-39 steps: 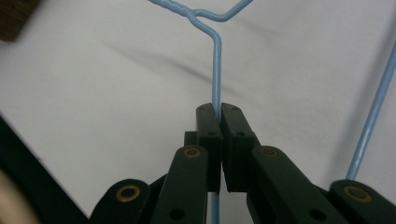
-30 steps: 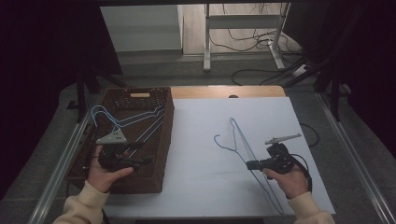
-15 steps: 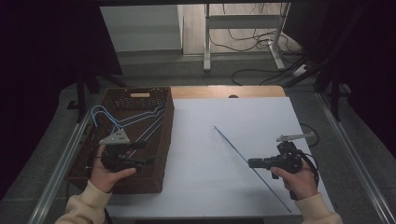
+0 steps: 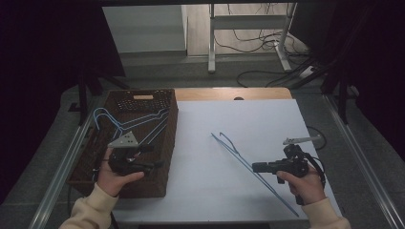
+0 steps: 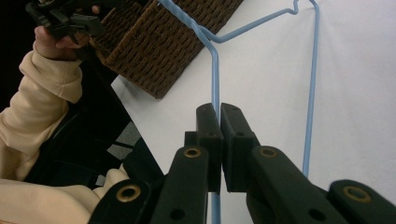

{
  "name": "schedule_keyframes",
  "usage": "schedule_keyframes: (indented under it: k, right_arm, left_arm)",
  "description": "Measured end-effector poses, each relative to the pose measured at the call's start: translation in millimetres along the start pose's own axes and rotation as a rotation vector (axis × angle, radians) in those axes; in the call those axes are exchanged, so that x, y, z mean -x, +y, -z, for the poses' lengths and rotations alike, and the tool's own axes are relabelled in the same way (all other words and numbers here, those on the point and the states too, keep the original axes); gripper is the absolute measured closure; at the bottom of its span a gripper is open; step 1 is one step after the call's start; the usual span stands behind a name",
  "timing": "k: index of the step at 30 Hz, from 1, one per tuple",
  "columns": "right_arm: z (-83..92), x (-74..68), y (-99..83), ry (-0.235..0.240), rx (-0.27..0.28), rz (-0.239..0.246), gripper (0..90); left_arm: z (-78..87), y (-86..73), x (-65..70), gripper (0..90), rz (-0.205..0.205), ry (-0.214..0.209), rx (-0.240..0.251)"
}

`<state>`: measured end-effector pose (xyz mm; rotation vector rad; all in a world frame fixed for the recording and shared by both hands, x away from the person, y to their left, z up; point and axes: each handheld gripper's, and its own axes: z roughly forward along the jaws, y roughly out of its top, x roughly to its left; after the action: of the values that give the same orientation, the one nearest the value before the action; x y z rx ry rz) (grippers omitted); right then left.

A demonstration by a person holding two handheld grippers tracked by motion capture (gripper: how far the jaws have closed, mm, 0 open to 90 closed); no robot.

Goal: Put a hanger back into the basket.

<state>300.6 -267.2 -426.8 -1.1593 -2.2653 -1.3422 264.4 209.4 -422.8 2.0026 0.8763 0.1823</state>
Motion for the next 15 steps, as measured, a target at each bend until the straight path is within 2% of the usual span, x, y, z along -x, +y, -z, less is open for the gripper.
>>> schedule_keyframes:
  k: [7, 15]
  right_arm:
    - [1.2, -2.8, 1.3, 0.019, 0.005, 0.011, 87.1]
    - [2.4, -5.3, 2.5, 0.059, 0.013, 0.015, 87.2]
  left_arm:
    - [-7.5, 6.5, 5.3, 25.5, -0.024, -0.008, -0.010]
    - [-34.4, 26.2, 21.3, 26.3, -0.093, -0.018, -0.043]
